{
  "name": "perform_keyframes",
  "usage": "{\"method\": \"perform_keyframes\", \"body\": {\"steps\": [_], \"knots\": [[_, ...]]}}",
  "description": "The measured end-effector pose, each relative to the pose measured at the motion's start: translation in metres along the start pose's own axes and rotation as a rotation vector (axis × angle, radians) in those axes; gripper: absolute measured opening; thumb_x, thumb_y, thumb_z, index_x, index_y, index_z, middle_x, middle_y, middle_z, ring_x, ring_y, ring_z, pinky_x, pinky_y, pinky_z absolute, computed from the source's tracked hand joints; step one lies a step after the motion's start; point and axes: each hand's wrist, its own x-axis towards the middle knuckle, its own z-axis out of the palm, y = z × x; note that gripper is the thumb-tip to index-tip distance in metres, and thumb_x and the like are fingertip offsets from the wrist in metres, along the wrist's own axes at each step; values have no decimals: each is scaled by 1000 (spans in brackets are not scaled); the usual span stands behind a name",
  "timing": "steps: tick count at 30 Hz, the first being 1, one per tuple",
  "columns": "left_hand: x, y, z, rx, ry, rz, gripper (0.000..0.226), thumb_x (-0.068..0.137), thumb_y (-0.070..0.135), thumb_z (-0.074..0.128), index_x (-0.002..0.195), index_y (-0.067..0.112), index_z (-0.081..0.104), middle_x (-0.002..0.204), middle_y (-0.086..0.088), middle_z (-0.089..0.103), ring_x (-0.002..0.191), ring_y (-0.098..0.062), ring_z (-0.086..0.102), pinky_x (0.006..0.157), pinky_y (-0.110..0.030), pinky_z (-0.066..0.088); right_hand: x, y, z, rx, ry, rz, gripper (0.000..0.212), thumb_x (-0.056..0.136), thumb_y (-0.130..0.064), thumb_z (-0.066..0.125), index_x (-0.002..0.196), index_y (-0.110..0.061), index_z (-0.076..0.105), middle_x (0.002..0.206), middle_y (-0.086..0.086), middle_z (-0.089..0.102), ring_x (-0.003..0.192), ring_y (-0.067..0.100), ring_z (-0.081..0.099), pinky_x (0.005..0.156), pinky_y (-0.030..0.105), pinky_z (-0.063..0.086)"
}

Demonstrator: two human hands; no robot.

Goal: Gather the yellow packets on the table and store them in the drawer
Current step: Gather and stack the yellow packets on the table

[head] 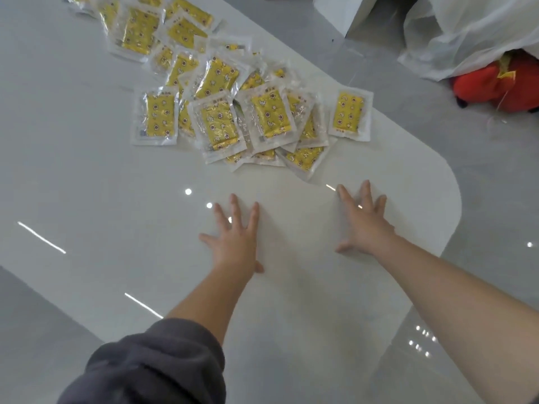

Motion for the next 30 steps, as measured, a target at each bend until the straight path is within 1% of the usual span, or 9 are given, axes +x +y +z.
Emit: {"method": "perform_keyframes", "body": {"steps": [6, 11, 14, 17, 19, 20, 24, 26, 30], "knots": [[-2, 6, -3, -44, 1, -59, 137, 64, 49, 83, 148, 33, -24, 152, -11, -36, 144, -43, -17, 99, -63, 36, 0, 7, 1, -28, 25, 5, 136, 58, -38, 91, 140, -58, -16, 149, -4, -40, 142, 42, -21, 94, 73, 34], [-6, 80, -4, -216, -59, -107, 144, 60, 60, 81, 142, 35, -35, 149, -9, -42, 143, -44, -20, 94, -64, 40, 0, 9, -2, 6, 23, -4, 135, 58, -35, 92, 141, -59, -12, 150, -6, -40, 142, 41, -23, 94, 75, 33], [1, 110, 3, -215, -66, -189, 148, 60, 56, 83, 138, 33, -40, 143, -15, -47, 139, -50, -23, 92, -67, 39, 3, 10, -1, -16, 23, -18, 134, 58, -36, 91, 142, -58, -12, 150, -5, -41, 142, 42, -23, 94, 74, 34], [4, 114, 2, -231, -79, -242, 153, 58, 47, 87, 132, 34, -46, 141, -17, -50, 138, -51, -25, 93, -71, 36, 3, 10, -8, -122, 7, -50, 130, 62, -45, 87, 144, -52, -14, 153, 4, -35, 142, 49, -12, 94, 60, 44], [3, 111, 0, -236, -71, -244, 153, 58, 47, 87, 132, 36, -46, 141, -16, -51, 138, -50, -26, 94, -72, 34, 11, 17, -27, -235, 19, -135, 122, 63, -50, 85, 146, -50, -5, 157, 9, -18, 141, 48, 8, 91, 47, 48], [2, 111, -1, -238, -74, -239, 152, 58, 47, 87, 133, 37, -45, 141, -15, -50, 138, -49, -27, 95, -73, 33, 17, 26, -40, -281, 31, -170, 119, 62, -50, 85, 145, -52, -1, 157, 7, -13, 140, 44, 12, 92, 46, 48], [4, 111, -1, -242, -85, -254, 149, 60, 47, 87, 135, 38, -41, 143, -14, -49, 138, -49, -28, 96, -72, 33, 44, 66, -66, -360, 43, -236, 128, 66, -28, 88, 141, -57, -12, 151, 2, -38, 144, 45, -15, 97, 57, 45], [3, 110, -5, -219, -101, -265, 148, 60, 49, 86, 136, 38, -41, 144, -13, -48, 138, -49, -28, 96, -69, 35, 49, 72, -63, -339, 45, -285, 131, 65, -20, 88, 141, -58, -11, 150, 3, -40, 142, 47, -17, 96, 56, 46], [1, 117, -12, -208, -104, -290, 146, 61, 50, 84, 137, 38, -40, 145, -14, -45, 140, -48, -24, 95, -59, 44, 46, 72, -66, -363, 63, -297, 130, 65, -22, 88, 143, -56, -11, 152, 6, -36, 142, 49, -15, 92, 53, 50]]}}
